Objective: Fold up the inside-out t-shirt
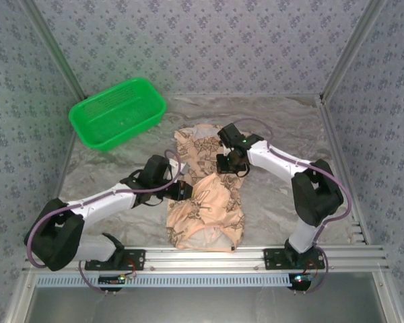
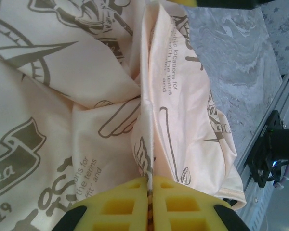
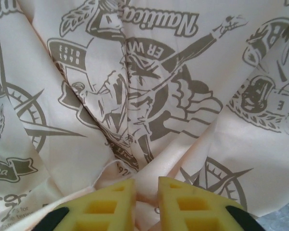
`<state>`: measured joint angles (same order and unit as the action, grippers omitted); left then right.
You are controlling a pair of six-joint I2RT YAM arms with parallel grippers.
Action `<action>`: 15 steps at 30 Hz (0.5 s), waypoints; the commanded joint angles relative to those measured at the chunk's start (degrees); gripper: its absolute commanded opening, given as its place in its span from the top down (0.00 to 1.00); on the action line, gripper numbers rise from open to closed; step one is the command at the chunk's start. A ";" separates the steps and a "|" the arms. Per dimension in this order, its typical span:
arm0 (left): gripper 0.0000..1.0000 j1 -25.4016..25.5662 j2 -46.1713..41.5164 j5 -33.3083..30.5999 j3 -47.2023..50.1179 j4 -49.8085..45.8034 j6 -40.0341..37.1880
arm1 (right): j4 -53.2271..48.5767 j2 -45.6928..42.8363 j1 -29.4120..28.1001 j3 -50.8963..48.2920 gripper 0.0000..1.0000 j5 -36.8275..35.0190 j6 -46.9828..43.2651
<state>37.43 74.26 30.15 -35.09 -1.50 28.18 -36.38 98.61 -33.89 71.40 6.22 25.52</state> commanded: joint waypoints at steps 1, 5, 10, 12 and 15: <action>0.90 -1.84 -2.55 -1.02 1.15 -1.60 3.22 | -1.38 -4.91 -0.20 -0.89 0.68 -3.50 -1.53; 0.56 -3.40 -3.92 -2.69 1.43 -3.06 4.69 | -2.84 -8.85 0.24 -4.01 0.59 -5.91 -1.46; 0.45 -2.74 -2.23 -3.26 -1.74 -4.70 3.06 | -3.80 -13.87 1.20 -8.49 0.55 -8.93 0.15; 0.43 -0.60 0.65 -5.83 -5.97 -10.58 -1.74 | -2.95 -15.74 1.57 -10.43 0.55 -9.12 0.93; 0.43 1.72 5.74 -9.29 -10.84 -18.02 -5.13 | -2.05 -17.95 1.64 -12.78 0.54 -8.18 1.76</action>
<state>37.63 77.17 24.18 -41.87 -11.57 27.81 -37.71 82.94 -32.36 60.31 -0.89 25.71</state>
